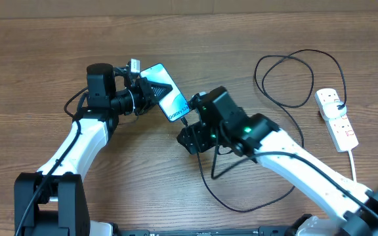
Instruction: Plug charger to phone and switch on socket
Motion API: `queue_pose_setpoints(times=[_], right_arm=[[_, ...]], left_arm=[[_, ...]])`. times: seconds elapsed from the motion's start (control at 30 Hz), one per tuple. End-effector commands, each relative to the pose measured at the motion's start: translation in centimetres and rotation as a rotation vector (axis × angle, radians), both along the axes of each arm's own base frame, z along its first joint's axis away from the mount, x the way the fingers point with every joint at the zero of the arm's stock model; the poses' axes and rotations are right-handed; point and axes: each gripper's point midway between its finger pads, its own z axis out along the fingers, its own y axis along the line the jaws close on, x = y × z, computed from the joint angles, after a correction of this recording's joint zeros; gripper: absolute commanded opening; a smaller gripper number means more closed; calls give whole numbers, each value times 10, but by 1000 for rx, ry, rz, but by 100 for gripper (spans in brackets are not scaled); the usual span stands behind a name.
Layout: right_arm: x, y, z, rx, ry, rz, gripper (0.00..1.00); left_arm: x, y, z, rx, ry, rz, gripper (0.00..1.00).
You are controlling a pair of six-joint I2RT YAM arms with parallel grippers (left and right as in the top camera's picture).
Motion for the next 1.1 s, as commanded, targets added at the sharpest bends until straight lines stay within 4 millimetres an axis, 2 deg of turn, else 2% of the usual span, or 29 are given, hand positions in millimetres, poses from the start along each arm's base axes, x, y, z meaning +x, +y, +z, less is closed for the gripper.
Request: queue_pose_setpoints(times=[0.0,0.13,0.17,0.4,0.53,0.63,0.9,1.07], right_arm=[[8,-5,-20,-67,-6,-26,59],[12,-1,-16,-47,-27,-27,33],[13,-1,-16,-44,-31,-27,29],[15,7,-8,-8,-38,-13,25],[18,10,-2,6,-51,-12,15],[18,10,-2,7,-50,-13,4],[24,15,3,28,-82,-16,4],[33,11,5,10,-122,-43,4]], left_arm=[[-8,-11,17,-59,-24,-79,4],[-11,-13,18,-51,-62,-111,4],[-12,-13,19,-51,-72,-121,4],[-17,-15,20,-32,-144,-174,4],[-19,-16,17,-23,-140,-184,4],[-21,-21,17,-24,-146,-198,4],[-38,-51,18,-43,-126,-275,4],[-51,-60,26,-87,-141,-351,4]])
